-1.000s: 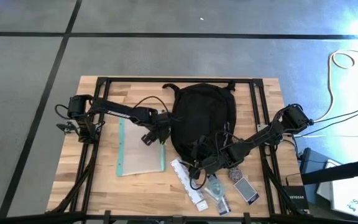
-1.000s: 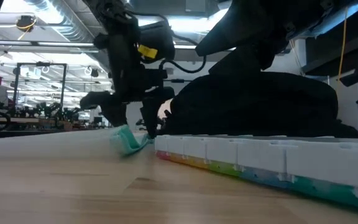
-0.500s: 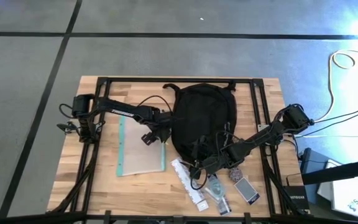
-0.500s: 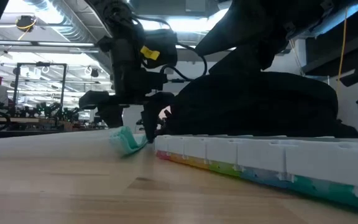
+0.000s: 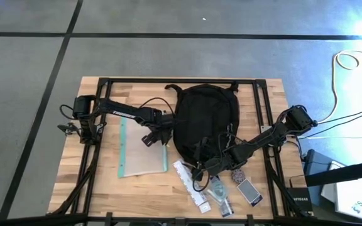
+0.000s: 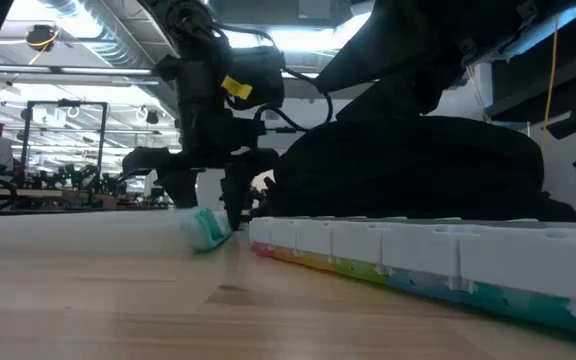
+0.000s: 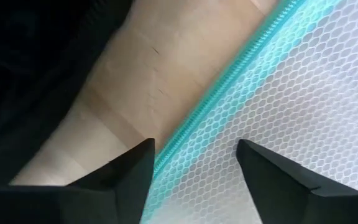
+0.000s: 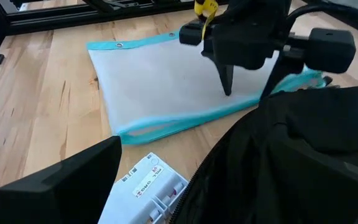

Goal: Unpack backpack
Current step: Open the transparent zipper bag

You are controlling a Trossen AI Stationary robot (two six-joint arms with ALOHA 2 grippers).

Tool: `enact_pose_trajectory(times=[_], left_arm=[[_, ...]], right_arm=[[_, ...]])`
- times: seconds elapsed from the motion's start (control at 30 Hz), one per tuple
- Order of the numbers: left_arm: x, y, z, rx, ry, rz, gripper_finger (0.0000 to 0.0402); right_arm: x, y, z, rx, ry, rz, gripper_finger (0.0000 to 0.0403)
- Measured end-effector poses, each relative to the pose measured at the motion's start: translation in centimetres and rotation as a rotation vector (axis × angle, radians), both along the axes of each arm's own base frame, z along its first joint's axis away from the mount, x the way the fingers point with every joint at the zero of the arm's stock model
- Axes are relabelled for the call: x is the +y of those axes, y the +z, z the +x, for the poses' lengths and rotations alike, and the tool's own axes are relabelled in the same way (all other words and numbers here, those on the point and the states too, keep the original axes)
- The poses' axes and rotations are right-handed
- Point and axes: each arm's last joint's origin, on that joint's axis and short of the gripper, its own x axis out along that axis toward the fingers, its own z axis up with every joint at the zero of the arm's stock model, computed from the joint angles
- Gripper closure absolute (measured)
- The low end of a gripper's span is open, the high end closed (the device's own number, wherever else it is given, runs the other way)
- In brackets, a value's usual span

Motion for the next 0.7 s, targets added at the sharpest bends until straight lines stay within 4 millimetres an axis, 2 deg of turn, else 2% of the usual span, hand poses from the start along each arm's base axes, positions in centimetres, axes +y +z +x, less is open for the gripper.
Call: enact_pose_trajectory(times=[0.33,0.7], left_arm=[[0.0,-0.1,-0.3,0.027,0.037,-0.013,0.0315],[-0.3,-0.2,-0.3,0.024,0.035,-0.033,0.0392]], right_arm=[[-0.2,-1.7,0.5,0.041,-0.019,0.022,0.0013],[-0.2,-1.7,0.5,0.043,-0.014,0.024,0.0013]])
